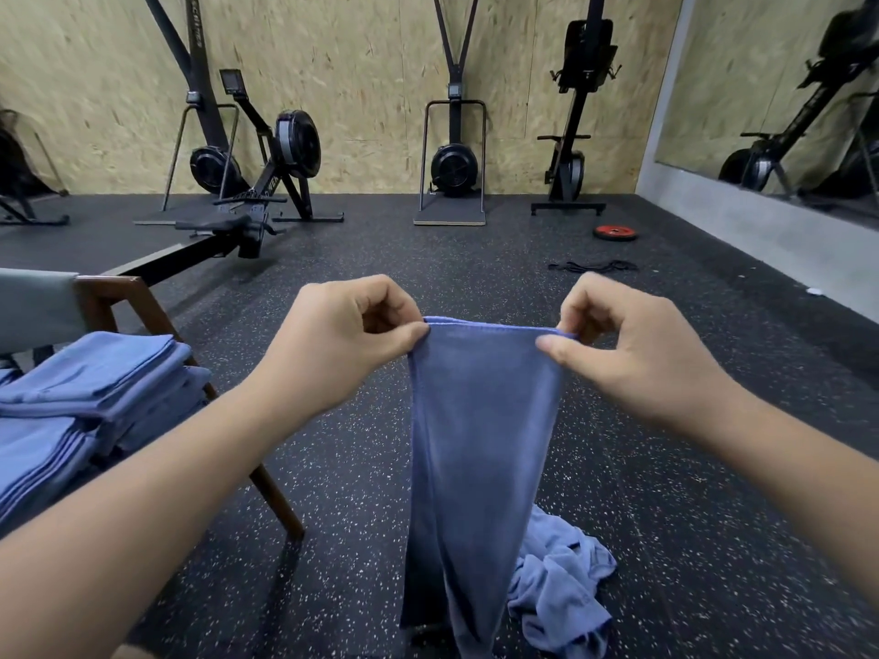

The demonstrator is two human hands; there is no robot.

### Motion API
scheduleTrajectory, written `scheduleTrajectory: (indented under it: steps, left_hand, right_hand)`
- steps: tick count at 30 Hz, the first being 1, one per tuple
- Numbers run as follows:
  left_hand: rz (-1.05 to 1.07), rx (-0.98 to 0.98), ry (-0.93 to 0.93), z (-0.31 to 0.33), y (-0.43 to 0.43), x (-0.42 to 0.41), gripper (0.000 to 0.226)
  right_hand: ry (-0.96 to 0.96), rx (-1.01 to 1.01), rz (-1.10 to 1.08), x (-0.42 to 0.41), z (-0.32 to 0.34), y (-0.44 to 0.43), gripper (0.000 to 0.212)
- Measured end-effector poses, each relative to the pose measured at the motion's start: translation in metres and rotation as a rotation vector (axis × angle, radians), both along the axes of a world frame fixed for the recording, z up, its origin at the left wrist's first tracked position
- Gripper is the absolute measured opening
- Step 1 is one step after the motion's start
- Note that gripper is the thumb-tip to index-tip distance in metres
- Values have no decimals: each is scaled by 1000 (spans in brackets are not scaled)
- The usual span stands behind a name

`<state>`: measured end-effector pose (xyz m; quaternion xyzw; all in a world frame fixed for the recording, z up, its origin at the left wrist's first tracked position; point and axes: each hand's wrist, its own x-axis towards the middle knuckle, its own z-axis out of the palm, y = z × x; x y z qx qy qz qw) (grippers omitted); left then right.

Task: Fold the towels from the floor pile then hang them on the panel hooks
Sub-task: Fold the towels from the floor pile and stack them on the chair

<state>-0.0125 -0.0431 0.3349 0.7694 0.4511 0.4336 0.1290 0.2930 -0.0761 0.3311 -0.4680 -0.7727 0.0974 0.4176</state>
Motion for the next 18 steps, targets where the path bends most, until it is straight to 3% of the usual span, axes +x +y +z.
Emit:
scheduleTrajectory:
  steps: [2, 7, 9, 13, 18]
  left_hand:
    - [-52, -11, -32, 0, -2, 4, 14]
    - [-207, -41, 47, -3, -12, 22, 20]
    - [-251, -53, 75, -6, -15, 30, 22]
    - [-259, -95, -5, -17, -12, 40, 25]
    - [-305, -262, -206, -40, -7, 47, 18]
  right_hand:
    - [-35, -55, 0, 0, 2, -1, 31]
    - [-230, -149, 74, -18, -6, -5, 69]
    - [-192, -197, 124, -29, -13, -3, 56]
    - [-60, -190, 209, -40, -26, 4, 8]
    - [110, -157, 217, -41, -28, 13, 17]
